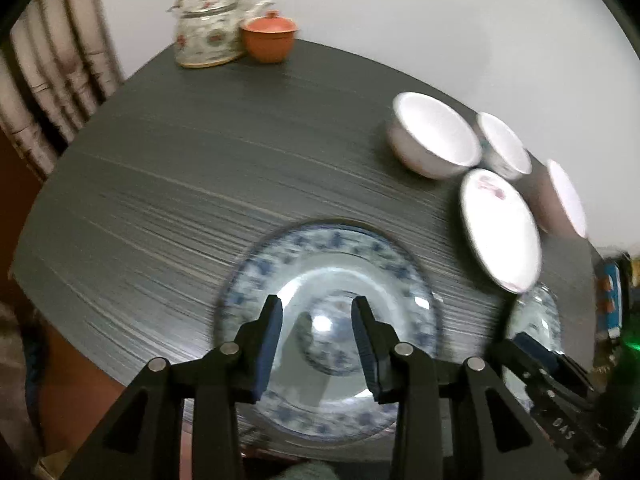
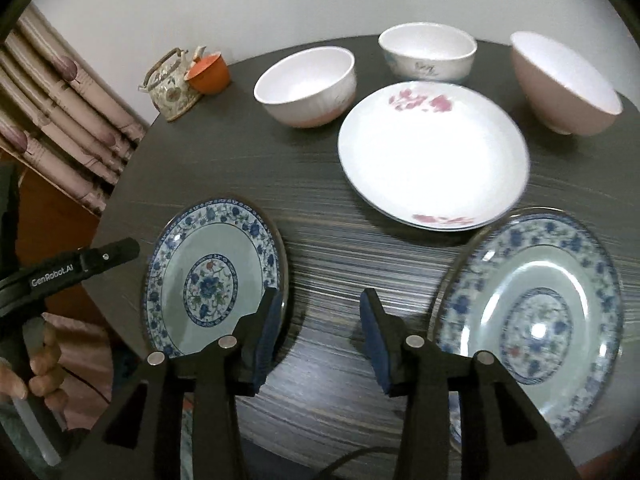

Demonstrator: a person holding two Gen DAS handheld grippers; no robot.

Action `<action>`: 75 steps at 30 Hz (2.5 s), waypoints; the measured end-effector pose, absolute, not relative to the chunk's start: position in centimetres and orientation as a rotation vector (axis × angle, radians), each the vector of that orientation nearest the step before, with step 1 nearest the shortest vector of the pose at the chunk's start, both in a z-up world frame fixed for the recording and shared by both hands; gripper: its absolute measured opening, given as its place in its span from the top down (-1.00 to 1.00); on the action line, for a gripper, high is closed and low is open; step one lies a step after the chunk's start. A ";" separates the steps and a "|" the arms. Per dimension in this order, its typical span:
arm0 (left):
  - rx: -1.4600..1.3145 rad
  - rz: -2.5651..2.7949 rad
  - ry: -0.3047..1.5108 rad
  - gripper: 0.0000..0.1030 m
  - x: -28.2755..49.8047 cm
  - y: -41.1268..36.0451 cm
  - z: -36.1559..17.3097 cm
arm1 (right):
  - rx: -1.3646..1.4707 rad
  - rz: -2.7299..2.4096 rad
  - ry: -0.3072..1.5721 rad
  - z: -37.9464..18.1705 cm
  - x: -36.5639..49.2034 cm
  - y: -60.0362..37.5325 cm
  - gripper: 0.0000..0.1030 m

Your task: Organize plates and bowls

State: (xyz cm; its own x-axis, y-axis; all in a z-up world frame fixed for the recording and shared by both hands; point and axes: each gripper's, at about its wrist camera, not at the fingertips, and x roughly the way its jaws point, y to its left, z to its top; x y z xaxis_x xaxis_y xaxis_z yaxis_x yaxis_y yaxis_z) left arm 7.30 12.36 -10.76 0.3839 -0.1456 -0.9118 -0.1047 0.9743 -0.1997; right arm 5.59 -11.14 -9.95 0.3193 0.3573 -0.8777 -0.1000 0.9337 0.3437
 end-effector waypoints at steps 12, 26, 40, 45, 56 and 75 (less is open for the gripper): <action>-0.180 -0.126 1.165 0.18 6.4 5.4 -10.1 | 0.203 0.176 1.161 -6.6 2.7 -15.1 0.20; -0.165 -0.186 1.172 0.17 4.6 1.2 -9.9 | 0.249 0.116 1.153 -6.4 -0.1 -19.9 0.17; -0.135 -0.303 1.195 0.17 4.3 -3.7 -11.9 | 0.241 0.049 1.114 -6.4 -2.3 -25.9 0.17; -0.175 -0.373 1.222 0.17 4.6 -4.5 -13.0 | 0.204 0.082 1.135 -7.1 -2.3 -28.0 0.18; -0.346 -0.499 1.344 0.17 6.2 -5.6 -16.4 | 0.470 0.177 1.240 -12.4 -1.8 -35.1 0.18; -0.488 -0.502 1.452 0.21 8.8 -6.5 -19.6 | 0.793 0.298 1.293 -18.1 0.2 -38.6 0.44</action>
State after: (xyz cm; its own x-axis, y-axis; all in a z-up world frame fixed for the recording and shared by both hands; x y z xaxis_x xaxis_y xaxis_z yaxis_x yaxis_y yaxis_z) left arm 8.76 -6.54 -19.56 0.0539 -0.5948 -0.8021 0.0269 0.8038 -0.5943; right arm 0.21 -38.55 -18.14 0.2817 0.6113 -0.7396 0.2254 0.7071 0.6702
